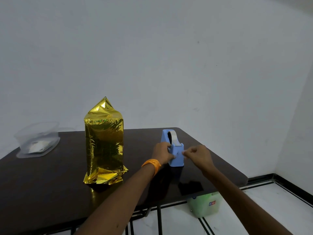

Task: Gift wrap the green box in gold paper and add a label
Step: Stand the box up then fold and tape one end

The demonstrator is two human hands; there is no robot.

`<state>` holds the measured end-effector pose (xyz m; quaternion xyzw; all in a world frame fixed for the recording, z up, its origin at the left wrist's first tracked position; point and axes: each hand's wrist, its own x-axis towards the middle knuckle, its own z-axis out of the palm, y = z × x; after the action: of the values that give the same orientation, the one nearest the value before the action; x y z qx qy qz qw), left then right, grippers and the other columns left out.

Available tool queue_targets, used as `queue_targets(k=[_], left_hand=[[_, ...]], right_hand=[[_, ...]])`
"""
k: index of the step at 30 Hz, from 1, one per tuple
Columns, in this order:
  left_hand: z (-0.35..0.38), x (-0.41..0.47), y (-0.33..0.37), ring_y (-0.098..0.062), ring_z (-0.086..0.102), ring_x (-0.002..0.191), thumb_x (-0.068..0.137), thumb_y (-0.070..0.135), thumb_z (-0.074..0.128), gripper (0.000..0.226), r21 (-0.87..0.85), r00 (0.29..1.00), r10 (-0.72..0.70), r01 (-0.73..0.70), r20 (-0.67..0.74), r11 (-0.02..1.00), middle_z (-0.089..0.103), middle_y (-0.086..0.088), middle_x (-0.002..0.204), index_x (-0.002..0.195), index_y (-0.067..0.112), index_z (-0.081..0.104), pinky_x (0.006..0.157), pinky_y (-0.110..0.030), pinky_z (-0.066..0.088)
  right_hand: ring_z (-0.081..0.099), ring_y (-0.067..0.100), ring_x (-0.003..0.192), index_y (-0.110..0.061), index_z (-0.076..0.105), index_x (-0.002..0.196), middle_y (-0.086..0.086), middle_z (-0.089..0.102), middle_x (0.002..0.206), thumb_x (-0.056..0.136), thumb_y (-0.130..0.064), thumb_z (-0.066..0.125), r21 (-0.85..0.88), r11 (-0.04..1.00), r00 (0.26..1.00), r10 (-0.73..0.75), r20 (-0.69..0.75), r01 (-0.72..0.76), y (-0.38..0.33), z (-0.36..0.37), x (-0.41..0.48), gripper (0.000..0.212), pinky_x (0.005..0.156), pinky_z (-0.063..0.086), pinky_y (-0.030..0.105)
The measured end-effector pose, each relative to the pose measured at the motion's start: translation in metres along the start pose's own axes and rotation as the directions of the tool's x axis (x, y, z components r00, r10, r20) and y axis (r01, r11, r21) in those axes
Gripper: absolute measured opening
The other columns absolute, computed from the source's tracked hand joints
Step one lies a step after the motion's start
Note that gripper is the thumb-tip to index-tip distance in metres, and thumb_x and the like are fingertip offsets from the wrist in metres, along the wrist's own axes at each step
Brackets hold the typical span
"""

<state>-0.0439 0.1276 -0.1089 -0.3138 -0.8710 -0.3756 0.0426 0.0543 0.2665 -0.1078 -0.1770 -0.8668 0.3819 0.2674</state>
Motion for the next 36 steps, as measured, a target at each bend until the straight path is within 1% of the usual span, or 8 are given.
queue_targets(k=[3, 9, 16, 20, 23, 28, 33, 36], left_hand=[[-0.01, -0.005, 0.0, -0.025, 0.065, 0.103, 0.09, 0.004, 0.055, 0.03, -0.132, 0.991, -0.069, 0.053, -0.116, 0.99, 0.07, -0.011, 0.11, 0.117, 0.005, 0.068, 0.091, -0.033, 0.053], [-0.073, -0.024, 0.019, -0.019, 0.071, 0.082, 0.095, 0.033, 0.06, 0.031, -0.465, 0.997, -0.053, 0.019, -0.061, 0.885, 0.073, -0.01, 0.085, 0.089, 0.006, 0.075, 0.07, -0.026, 0.06], [-0.117, -0.038, 0.01, -0.01, 0.068, 0.066, 0.081, 0.026, 0.078, 0.011, -0.027, 0.934, 0.162, -0.18, -0.32, 0.983, 0.073, 0.004, 0.072, 0.078, 0.015, 0.077, 0.066, -0.033, 0.059], [-0.136, -0.054, 0.016, -0.012, 0.066, 0.075, 0.084, 0.027, 0.072, 0.008, 0.405, 0.833, 0.384, -0.216, -0.399, 0.889, 0.073, 0.004, 0.08, 0.083, 0.021, 0.076, 0.068, -0.033, 0.055], [-0.157, -0.067, 0.016, -0.013, 0.065, 0.076, 0.087, 0.03, 0.069, 0.012, 0.48, 0.793, 0.452, -0.235, -0.408, 0.845, 0.071, 0.004, 0.081, 0.085, 0.02, 0.075, 0.065, -0.033, 0.052], [-0.209, -0.077, 0.009, -0.002, 0.065, 0.069, 0.082, 0.031, 0.074, 0.01, 0.185, 0.775, 0.282, -0.214, -0.566, 0.959, 0.072, 0.012, 0.074, 0.077, 0.022, 0.076, 0.066, -0.026, 0.056], [-0.275, -0.081, -0.022, -0.013, 0.069, 0.067, 0.078, 0.024, 0.081, 0.012, -0.253, 0.834, -0.067, -0.089, -0.548, 0.963, 0.075, 0.003, 0.077, 0.076, 0.013, 0.077, 0.053, -0.019, 0.051], [-0.293, -0.081, -0.041, -0.015, 0.066, 0.066, 0.078, 0.021, 0.082, 0.018, -0.353, 0.832, -0.175, -0.027, -0.526, 0.935, 0.074, -0.005, 0.085, 0.08, 0.004, 0.075, 0.05, -0.018, 0.046]], right_hand=[[0.066, 0.0, 0.065, -0.007, 0.076, 0.076, 0.001, 0.076, 0.074, 0.099, -0.037, 0.055, 0.268, 0.963, 0.996, 0.0, 0.088, -0.024, -0.023, -0.011, -0.007, 0.044, 0.069, 0.043, 0.021], [0.066, 0.007, 0.075, -0.005, 0.075, 0.093, 0.006, 0.077, 0.084, 0.106, -0.045, 0.032, 0.408, 0.913, 0.978, -0.092, 0.185, 0.009, -0.07, -0.002, -0.008, 0.06, 0.074, 0.043, 0.027], [0.065, 0.005, 0.075, -0.01, 0.076, 0.093, 0.006, 0.076, 0.083, 0.105, -0.051, 0.028, 0.493, 0.869, 0.957, -0.172, 0.235, 0.035, -0.109, 0.017, -0.011, 0.064, 0.077, 0.041, 0.03], [0.061, 0.017, 0.076, -0.01, 0.073, 0.097, 0.008, 0.074, 0.089, 0.099, -0.064, 0.033, 0.6, 0.771, 0.897, -0.088, 0.433, -0.214, -0.127, 0.023, -0.007, 0.067, 0.07, 0.042, 0.029], [0.06, 0.018, 0.066, -0.022, 0.066, 0.116, 0.011, 0.072, 0.095, 0.094, -0.073, 0.032, 0.581, 0.737, 0.811, -0.076, 0.58, -0.347, -0.143, 0.029, -0.001, 0.065, 0.058, 0.041, 0.028], [0.058, 0.019, 0.074, -0.022, 0.056, 0.127, 0.012, 0.067, 0.105, 0.097, -0.054, 0.05, 0.527, 0.831, 0.924, -0.041, 0.38, -0.18, -0.169, 0.046, 0.009, 0.044, 0.062, 0.046, 0.029], [0.06, 0.019, 0.097, -0.018, 0.059, 0.121, 0.01, 0.061, 0.117, 0.089, -0.04, 0.07, 0.515, 0.857, 0.917, -0.22, 0.334, 0.018, -0.197, 0.075, 0.02, 0.04, 0.077, 0.051, 0.03], [0.061, 0.02, 0.107, -0.02, 0.056, 0.125, 0.007, 0.059, 0.121, 0.083, -0.043, 0.075, 0.502, 0.864, 0.902, -0.246, 0.355, 0.038, -0.213, 0.094, 0.031, 0.051, 0.089, 0.053, 0.037]])
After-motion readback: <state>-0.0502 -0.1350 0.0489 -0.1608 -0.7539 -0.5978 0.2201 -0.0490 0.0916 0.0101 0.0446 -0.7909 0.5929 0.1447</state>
